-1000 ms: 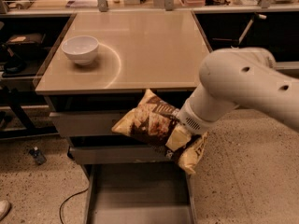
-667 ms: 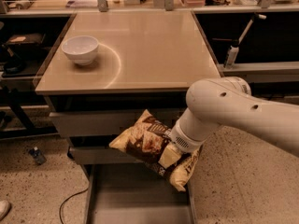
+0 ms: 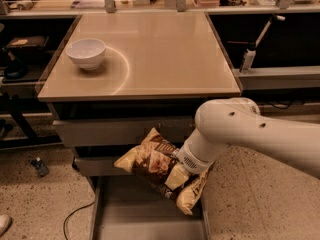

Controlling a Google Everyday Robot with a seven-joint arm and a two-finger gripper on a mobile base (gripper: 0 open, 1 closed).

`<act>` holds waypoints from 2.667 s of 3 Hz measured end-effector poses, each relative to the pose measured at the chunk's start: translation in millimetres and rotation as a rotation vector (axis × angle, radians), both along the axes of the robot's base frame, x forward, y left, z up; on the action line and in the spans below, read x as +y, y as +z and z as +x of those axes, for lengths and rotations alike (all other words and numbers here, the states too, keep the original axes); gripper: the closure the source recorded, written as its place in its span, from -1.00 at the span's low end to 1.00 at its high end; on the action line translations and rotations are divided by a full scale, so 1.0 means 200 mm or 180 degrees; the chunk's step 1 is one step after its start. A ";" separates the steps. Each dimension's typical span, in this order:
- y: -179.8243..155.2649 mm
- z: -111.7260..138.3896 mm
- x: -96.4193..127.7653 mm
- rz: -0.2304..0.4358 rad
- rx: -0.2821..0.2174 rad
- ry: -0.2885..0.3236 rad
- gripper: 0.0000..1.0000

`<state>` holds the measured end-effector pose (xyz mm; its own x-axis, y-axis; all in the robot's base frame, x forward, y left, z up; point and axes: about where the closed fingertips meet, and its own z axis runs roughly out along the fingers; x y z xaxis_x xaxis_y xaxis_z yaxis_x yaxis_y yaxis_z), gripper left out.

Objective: Place brown chip bag into bottom drawer

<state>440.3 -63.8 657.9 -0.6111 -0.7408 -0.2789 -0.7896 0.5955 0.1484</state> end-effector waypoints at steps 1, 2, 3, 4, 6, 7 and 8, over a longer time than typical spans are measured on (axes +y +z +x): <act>-0.30 -0.08 0.10 0.0023 0.0187 -0.0116 1.00; -0.55 -0.10 0.14 0.0046 0.0339 -0.0367 1.00; -0.77 -0.16 0.20 0.0109 0.0615 -0.0558 1.00; -0.81 -0.18 0.21 0.0118 0.0678 -0.0577 1.00; -1.13 -0.21 0.34 0.0261 0.0881 -0.0571 1.00; -1.45 -0.12 0.47 0.0396 0.0886 -0.0705 1.00; -1.45 -0.12 0.47 0.0396 0.0886 -0.0706 1.00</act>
Offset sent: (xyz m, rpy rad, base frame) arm -0.0235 0.0399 -0.1709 0.0250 0.1642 -0.2152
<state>417.0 30.1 367.3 -0.8179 -0.5529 -0.1592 -0.5628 0.7113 0.4212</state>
